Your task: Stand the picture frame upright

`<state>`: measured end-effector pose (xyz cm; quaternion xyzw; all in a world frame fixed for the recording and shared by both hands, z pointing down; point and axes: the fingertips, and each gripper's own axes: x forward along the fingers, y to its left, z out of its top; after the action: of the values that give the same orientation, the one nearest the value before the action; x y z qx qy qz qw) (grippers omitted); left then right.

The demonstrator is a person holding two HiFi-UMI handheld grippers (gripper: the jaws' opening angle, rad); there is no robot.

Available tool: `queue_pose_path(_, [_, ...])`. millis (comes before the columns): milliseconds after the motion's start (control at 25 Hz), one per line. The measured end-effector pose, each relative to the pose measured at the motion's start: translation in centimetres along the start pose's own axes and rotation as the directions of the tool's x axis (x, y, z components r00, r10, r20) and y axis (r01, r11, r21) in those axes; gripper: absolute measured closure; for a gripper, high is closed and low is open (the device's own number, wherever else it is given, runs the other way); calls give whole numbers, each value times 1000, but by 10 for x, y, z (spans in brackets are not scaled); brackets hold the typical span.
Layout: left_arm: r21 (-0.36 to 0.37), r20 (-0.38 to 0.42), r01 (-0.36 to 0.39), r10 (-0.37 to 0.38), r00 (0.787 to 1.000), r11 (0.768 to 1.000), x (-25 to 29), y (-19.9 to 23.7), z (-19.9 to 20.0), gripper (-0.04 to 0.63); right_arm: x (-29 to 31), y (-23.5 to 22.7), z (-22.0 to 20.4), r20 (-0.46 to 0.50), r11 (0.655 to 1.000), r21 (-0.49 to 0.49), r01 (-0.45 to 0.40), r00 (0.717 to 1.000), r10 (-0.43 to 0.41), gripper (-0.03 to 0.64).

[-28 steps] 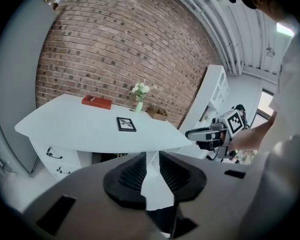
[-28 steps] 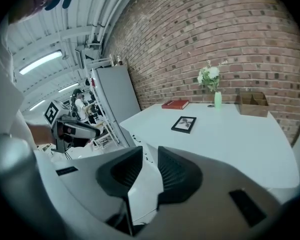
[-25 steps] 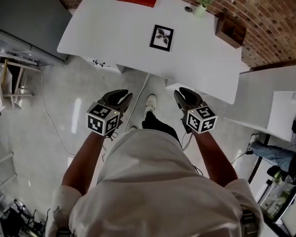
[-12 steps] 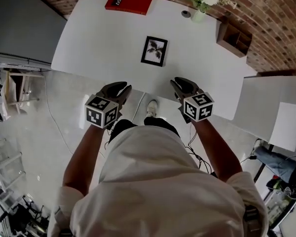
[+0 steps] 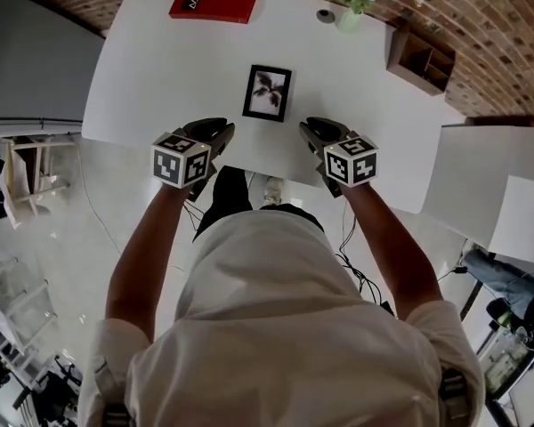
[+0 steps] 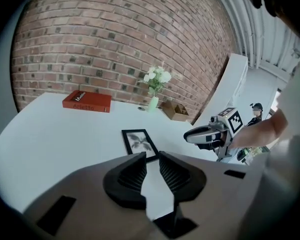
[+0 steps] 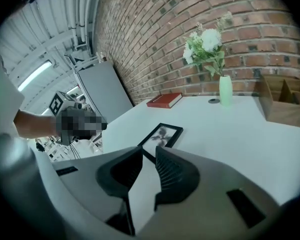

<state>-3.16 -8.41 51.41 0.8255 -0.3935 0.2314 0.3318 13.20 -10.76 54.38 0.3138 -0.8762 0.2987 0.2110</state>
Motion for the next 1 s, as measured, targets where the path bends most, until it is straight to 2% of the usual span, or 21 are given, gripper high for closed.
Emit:
queue_pose_path(120, [-31,-39,32,-34,999,999,20,16,-3,517,14,-13,-3,-28,1000,29,9,1000,-8,534])
queue_pose_path(520, [-53,-139,120,-126,982,991,73,58,5,517,66,-40,-2,-98,991,128,43,995,-31,534])
queue_pose_path(1000, [-116,-192,185,-205,960,976,118,78,5,506,104,-59,-3,-162,981,182,70,986,-41,534])
